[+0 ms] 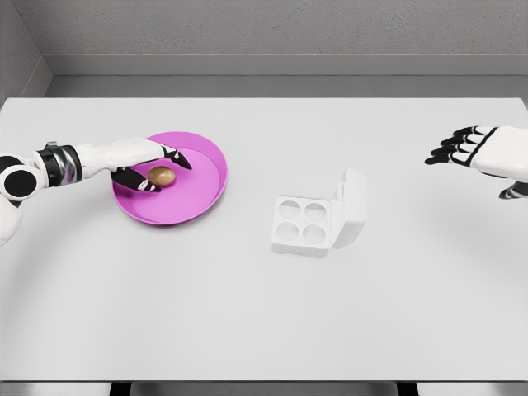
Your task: Pack egg into the box and close the box lid
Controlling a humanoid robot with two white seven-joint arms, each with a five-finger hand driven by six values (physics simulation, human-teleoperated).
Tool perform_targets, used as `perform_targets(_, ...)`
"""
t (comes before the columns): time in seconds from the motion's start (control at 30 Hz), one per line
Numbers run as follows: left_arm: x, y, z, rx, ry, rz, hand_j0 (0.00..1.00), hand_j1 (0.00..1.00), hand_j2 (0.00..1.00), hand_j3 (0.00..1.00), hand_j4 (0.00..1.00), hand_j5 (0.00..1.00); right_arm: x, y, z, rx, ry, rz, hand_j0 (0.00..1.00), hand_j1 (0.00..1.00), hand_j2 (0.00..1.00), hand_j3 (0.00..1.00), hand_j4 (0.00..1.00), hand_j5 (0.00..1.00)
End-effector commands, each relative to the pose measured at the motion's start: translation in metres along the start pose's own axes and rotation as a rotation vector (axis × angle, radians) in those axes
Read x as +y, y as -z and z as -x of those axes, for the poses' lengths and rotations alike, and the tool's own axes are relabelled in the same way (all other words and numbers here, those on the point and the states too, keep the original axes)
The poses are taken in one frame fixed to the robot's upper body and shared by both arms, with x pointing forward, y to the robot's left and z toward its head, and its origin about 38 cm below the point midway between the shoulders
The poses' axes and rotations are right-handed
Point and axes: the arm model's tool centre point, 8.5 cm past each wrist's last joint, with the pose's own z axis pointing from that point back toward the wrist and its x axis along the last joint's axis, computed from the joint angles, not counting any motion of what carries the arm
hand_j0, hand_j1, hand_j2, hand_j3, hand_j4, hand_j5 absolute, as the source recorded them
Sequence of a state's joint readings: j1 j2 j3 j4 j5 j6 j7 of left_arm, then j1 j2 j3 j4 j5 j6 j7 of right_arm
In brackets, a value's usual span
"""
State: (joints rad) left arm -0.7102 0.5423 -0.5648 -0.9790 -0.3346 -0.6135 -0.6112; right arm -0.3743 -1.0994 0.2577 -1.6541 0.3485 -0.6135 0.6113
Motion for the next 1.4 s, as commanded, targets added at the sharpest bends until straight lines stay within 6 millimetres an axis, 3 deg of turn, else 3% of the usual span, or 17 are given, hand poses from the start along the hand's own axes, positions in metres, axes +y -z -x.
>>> perform_targets(0.0,0.001,-0.001,0.0,0.0,-0.006,-0.006,0.7,0.7,0.7,0.7,0.7,0.7,0.001,-0.005,0.01,0.03,0.02,0.005,1.0,1.0,1.0,1.0,1.0,1.0)
perform_targets(0.2,0.0,0.0,0.0,-0.002,-0.006,-0.005,0.67,0.67,0.67,0.67,0.67,0.67,0.017,0.013,-0.01,-0.046,0.026,-0.044,1.0,1.0,1.0,1.0,1.0,1.0)
perform_targets(0.43,-0.003,0.001,-0.001,-0.005,-0.008,-0.001,0.68,0.68,0.68,0.68,0.68,0.68,0.016,0.017,-0.017,-0.066,0.015,-0.044,1.0,1.0,1.0,1.0,1.0,1.0)
perform_targets(0.5,-0.003,0.001,-0.001,-0.005,-0.008,-0.001,0.68,0.68,0.68,0.68,0.68,0.68,0.02,0.023,-0.027,-0.099,0.011,-0.06,1.0,1.0,1.0,1.0,1.0,1.0)
perform_targets(1.27,-0.007,0.0,0.001,0.002,-0.012,0.007,0.67,0.67,0.67,0.67,0.67,0.67,0.032,0.034,-0.045,-0.155,0.025,-0.078,1.0,1.0,1.0,1.0,1.0,1.0)
perform_targets(1.37,-0.008,0.0,0.001,0.003,-0.012,0.009,0.62,0.62,0.62,0.62,0.62,0.62,0.032,0.034,-0.045,-0.156,0.025,-0.079,1.0,1.0,1.0,1.0,1.0,1.0)
